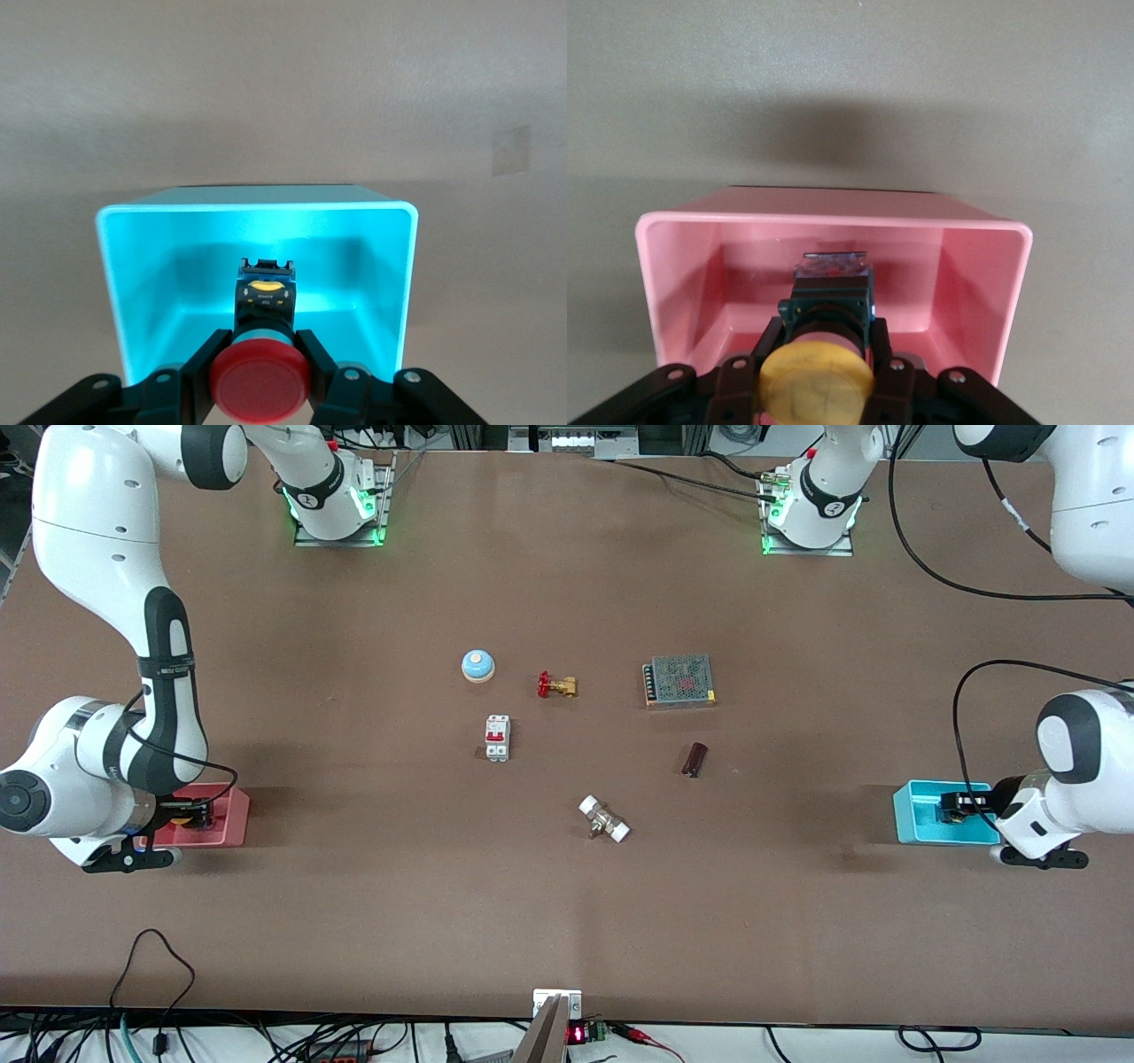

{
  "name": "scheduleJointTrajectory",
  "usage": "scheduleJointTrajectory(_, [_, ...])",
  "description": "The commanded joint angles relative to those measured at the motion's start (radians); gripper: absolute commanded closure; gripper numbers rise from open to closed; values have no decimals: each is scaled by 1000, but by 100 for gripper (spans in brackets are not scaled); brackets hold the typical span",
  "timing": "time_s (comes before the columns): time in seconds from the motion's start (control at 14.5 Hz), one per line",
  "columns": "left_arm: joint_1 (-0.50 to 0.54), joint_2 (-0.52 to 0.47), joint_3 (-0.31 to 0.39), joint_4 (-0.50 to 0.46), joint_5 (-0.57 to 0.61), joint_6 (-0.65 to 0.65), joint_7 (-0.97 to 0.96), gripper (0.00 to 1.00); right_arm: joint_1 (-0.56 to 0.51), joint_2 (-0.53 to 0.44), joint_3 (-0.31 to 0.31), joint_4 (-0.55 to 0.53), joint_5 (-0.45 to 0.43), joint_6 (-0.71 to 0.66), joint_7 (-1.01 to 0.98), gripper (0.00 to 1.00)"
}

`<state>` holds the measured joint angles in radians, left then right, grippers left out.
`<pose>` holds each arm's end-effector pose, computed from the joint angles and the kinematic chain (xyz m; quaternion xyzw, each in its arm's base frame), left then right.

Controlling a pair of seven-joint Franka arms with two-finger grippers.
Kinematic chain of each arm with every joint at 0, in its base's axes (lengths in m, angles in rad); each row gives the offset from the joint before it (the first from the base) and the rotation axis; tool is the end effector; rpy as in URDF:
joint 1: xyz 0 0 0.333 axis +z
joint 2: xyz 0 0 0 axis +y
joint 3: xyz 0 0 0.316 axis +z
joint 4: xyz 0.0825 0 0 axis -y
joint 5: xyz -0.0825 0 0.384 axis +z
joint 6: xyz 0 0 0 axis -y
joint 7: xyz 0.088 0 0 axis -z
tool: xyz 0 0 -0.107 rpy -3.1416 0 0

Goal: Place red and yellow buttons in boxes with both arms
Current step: 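Lower the buttons into the boxes and open both grippers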

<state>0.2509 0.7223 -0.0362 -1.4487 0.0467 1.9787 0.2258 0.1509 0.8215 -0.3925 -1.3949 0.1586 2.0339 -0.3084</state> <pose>0.6826 0.1562 0.2451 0.9953 -0.0134 -0.0952 0.0130 0.7081 -0.1086 0.2319 0.9943 0.0417 -0.0790 0.0576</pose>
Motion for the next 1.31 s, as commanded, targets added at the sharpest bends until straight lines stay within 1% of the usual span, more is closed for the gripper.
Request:
scheduleJointTrajectory(0.0, [1,12,-4,5,22,5,15,70,-16,2,11,10,21,5,-18,41])
scheduleJointTrajectory(0.21, [-8,32,-4,7,22,20,15,61,-19,1,11,10,27,5,-18,14])
scheduleJointTrajectory(0.28, [-8,32,-4,7,22,22,15,56,-19,-1,11,10,35,3,-20,3])
scheduleJointTrajectory(0.34, [-8,29,-4,10,22,20,13,49,-19,-7,11,10,35,-4,-20,0])
scheduleJointTrajectory(0.48, [-10,25,-4,16,22,20,10,42,-17,-25,9,10,41,-15,-15,0])
scheduleJointTrajectory(0.62, [-12,22,-4,17,22,20,10,36,-16,-45,4,11,109,-61,-12,0])
scheduleJointTrajectory(0.69, [-12,17,-5,21,22,20,6,33,-14,-59,0,13,114,-92,-12,0])
scheduleJointTrajectory(0.83, [-27,-7,-11,37,22,19,3,25,-2,-112,-3,14,108,-155,-6,0])
scheduleJointTrajectory(1.03, [-67,-53,-10,44,22,20,0,15,28,-224,-3,14,75,-233,-3,0])
scheduleJointTrajectory(1.1, [-83,-73,-10,42,22,20,-8,13,39,-254,-2,14,75,-253,-3,0])
scheduleJointTrajectory(1.24, [-105,-122,-11,33,24,14,-80,12,65,-309,0,14,75,-290,9,0])
